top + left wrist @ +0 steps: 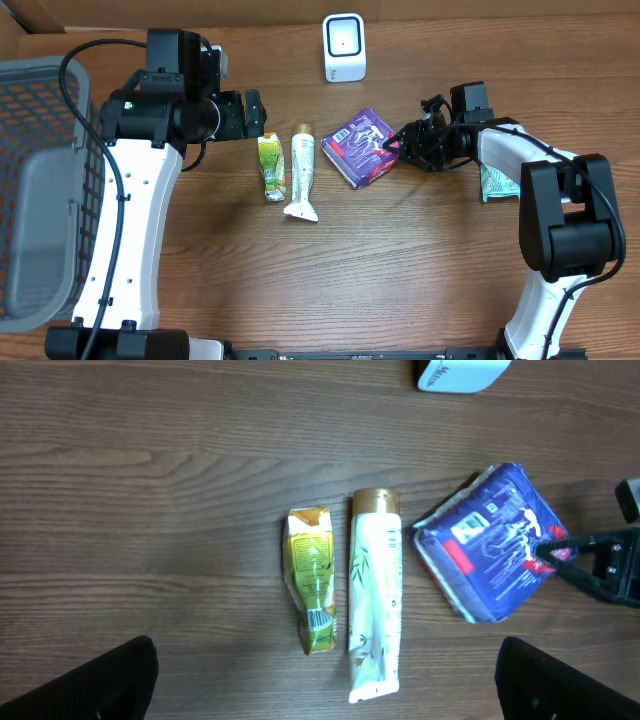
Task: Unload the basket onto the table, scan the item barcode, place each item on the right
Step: 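Lift the purple pack and hold it in front of the scanner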
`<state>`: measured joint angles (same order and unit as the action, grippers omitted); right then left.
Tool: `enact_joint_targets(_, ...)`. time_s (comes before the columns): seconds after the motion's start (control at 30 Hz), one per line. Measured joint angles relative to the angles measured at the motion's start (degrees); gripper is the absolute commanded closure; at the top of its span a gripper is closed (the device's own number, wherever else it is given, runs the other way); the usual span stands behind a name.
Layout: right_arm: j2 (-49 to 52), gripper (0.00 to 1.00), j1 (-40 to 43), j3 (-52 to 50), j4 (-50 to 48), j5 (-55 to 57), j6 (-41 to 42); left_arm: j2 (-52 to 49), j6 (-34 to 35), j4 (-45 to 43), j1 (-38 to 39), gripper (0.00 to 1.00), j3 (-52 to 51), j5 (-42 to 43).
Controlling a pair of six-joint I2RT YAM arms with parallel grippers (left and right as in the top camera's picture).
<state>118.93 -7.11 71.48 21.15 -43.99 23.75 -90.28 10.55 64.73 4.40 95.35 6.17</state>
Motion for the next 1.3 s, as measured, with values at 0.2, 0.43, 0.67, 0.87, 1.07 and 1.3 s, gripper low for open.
enact_joint_targets(0.2, 0.0, 0.96, 0.0, 0.0, -2.0, 0.1, 0.3, 0.0, 0.0, 0.0, 0.0, 0.01, 0.0, 0.0)
enact_joint_targets(0.43, 0.0, 0.96, 0.0, 0.0, -2.2, 0.3, -0.2, 0.0, 0.0, 0.0, 0.0, 0.0, 0.0, 0.0)
enact_joint_targets(0.67, -2.0, 0.96, 0.0, 0.0, 1.2, 1.7, -4.2, 0.0, 0.0, 0.0, 0.0, 0.01, 0.0, 0.0)
enact_joint_targets(0.87, -11.4, 0.96, 0.0, 0.0, 2.5, 9.4, -5.3, 0.0, 0.0, 0.0, 0.0, 0.0, 0.0, 0.0)
enact_joint_targets(1.07, -20.9, 0.96, -2.2, 0.0, 2.1, 28.3, -4.7, 0.0, 0.0, 0.0, 0.0, 0.01, 0.0, 0.0)
enact_joint_targets(1.3, -24.3, 0.96, -13.4, 0.5, -7.0, 55.9, -20.7, 0.0, 0.0, 0.0, 0.0, 0.0, 0.0, 0.0)
